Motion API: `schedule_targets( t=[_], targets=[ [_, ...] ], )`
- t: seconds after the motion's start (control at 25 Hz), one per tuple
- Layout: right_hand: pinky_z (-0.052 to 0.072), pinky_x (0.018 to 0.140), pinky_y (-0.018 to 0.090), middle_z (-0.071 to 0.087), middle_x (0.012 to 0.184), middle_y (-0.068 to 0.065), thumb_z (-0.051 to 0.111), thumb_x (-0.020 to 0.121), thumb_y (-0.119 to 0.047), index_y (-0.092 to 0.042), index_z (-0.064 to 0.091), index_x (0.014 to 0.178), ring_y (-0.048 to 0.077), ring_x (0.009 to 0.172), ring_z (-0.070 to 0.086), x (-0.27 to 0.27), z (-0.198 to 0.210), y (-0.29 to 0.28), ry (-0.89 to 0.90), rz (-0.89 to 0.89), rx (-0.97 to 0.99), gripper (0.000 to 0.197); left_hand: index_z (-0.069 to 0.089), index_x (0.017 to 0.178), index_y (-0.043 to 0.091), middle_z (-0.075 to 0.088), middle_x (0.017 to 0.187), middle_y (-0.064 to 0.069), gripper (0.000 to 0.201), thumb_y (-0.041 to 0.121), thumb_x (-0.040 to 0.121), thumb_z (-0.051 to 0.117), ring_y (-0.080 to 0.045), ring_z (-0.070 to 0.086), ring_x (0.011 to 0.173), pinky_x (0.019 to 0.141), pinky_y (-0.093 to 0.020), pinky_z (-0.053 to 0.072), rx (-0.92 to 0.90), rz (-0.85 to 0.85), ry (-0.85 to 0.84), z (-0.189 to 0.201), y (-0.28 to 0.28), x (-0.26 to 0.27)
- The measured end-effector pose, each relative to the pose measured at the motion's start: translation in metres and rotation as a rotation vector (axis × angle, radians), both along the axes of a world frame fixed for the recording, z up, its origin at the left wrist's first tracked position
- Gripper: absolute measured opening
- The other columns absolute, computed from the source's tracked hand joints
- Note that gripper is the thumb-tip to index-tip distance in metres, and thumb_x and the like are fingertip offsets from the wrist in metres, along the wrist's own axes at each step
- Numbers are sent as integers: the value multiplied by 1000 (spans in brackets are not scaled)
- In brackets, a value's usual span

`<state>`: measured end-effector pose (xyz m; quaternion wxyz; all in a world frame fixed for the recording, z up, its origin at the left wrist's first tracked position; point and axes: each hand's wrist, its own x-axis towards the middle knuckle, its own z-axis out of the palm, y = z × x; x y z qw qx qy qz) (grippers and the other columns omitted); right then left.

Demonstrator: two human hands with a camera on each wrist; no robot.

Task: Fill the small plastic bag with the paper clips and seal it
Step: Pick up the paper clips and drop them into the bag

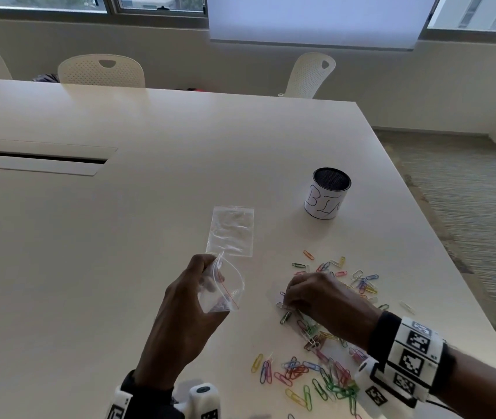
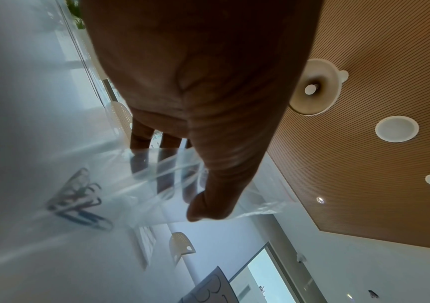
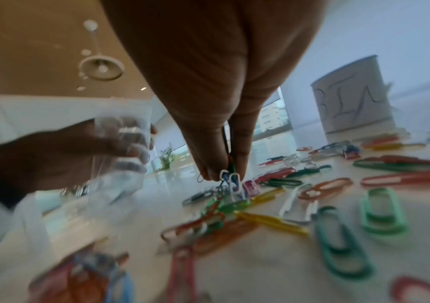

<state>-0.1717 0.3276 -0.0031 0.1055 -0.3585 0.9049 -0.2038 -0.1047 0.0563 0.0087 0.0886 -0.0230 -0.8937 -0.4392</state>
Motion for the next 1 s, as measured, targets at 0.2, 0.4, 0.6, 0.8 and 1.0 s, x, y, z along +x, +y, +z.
schedule_targets(
  t=[0.2, 0.4, 0.6, 0.8, 1.0],
  targets=[
    [65, 85, 31, 82, 95, -4, 81, 87, -9, -20, 84, 99, 6, 86, 77, -10, 25, 2, -234, -311, -340, 17, 56, 115, 37, 66, 106, 20, 54, 13, 78, 87, -8, 66, 97, 78, -5, 46, 29, -28, -26, -5, 5, -2],
    [64, 87, 32, 83, 89, 2, 82, 85, -4, -11, 84, 98, 18, 84, 79, 1, 75, -30, -369, -356, -713, 15, 56, 116, 38, 67, 104, 17, 56, 13, 77, 88, -10, 67, 97, 81, -7, 46, 26, -61, -23, -8, 13, -9],
    [62, 81, 17, 83, 92, -6, 83, 86, -9, -16, 85, 96, -2, 82, 77, 14, 87, -66, -209, -316, -583, 13, 55, 117, 41, 70, 98, 12, 58, 16, 76, 87, -5, 66, 96, 79, -11, 48, 10, -60, -40, -9, 19, -14],
    [58, 76, 7, 83, 100, -4, 80, 90, -13, -17, 84, 103, 1, 84, 77, 17, 86, -78, -104, -261, -415, 14, 55, 118, 41, 71, 97, 13, 59, 12, 75, 82, -6, 66, 94, 76, -12, 49, 12, -68, -50, -10, 23, -15],
    [46, 60, 2, 75, 86, -6, 74, 93, -11, -17, 83, 102, 0, 68, 68, 19, 87, -83, -91, -246, -315, 14, 56, 113, 40, 72, 96, 16, 55, 7, 77, 83, -7, 68, 92, 72, -11, 49, 35, -94, -30, -6, 24, -16]
  ],
)
